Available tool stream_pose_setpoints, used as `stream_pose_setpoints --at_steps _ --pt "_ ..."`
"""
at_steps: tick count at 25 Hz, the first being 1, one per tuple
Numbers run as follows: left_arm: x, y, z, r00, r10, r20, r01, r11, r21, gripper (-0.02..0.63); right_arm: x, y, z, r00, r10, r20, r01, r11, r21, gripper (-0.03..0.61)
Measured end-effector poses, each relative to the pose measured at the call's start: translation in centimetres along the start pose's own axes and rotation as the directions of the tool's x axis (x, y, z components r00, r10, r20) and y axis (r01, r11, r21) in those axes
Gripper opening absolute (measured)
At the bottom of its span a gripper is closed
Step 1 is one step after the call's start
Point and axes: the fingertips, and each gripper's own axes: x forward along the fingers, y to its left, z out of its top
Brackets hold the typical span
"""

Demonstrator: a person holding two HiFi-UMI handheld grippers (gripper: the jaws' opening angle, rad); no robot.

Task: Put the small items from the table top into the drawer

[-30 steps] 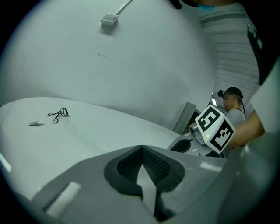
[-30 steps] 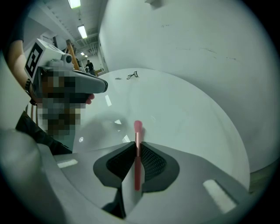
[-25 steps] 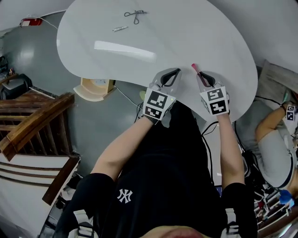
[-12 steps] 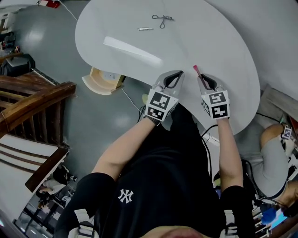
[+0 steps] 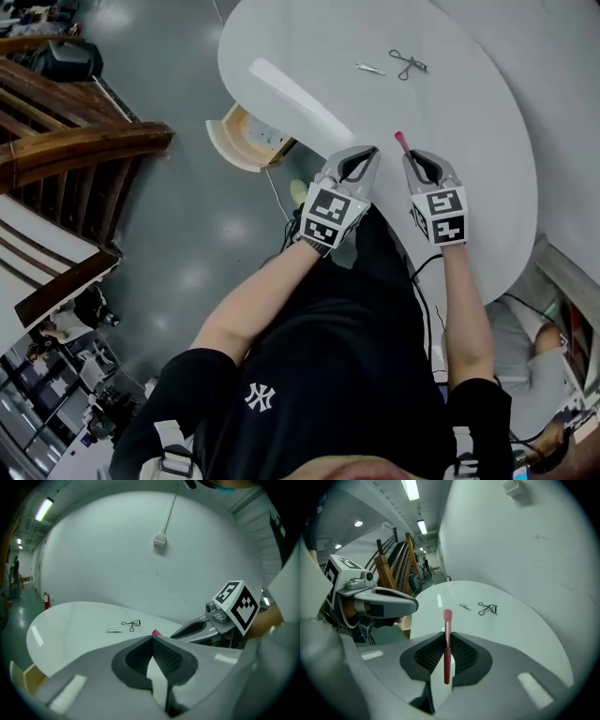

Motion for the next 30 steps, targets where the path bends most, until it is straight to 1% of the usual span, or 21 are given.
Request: stream_pose_setpoints --at_steps 9,15,24,30 --pt "-4.8 6.5 -0.6 0.998 0.062 0.027 -0.061 0.997 -0.048 0.0 4.1 6.5 5.8 0.999 0.047 0.015 -0.046 0.995 -0.084 0.066" --pt "-7.8 11.5 -1.3 0.99 0.133 0.049 -0.13 0.989 -0.068 0.0 7.4 10.7 9.0 0.995 0.094 0.031 -0.089 0.989 -0.114 0.067" --pt "-13.0 19.0 -4.2 0.972 0.231 0.036 -0.225 0.966 -0.124 0.0 13.5 18.8 12.0 0.983 0.177 0.039 -0.17 0.974 -0.15 0.067" --pt "-15.8 23.9 -6.0 0.959 0.283 0.02 -0.277 0.949 -0.149 0.0 17.5 23.5 12.9 0.975 0.222 0.027 -0.215 0.964 -0.157 0.067"
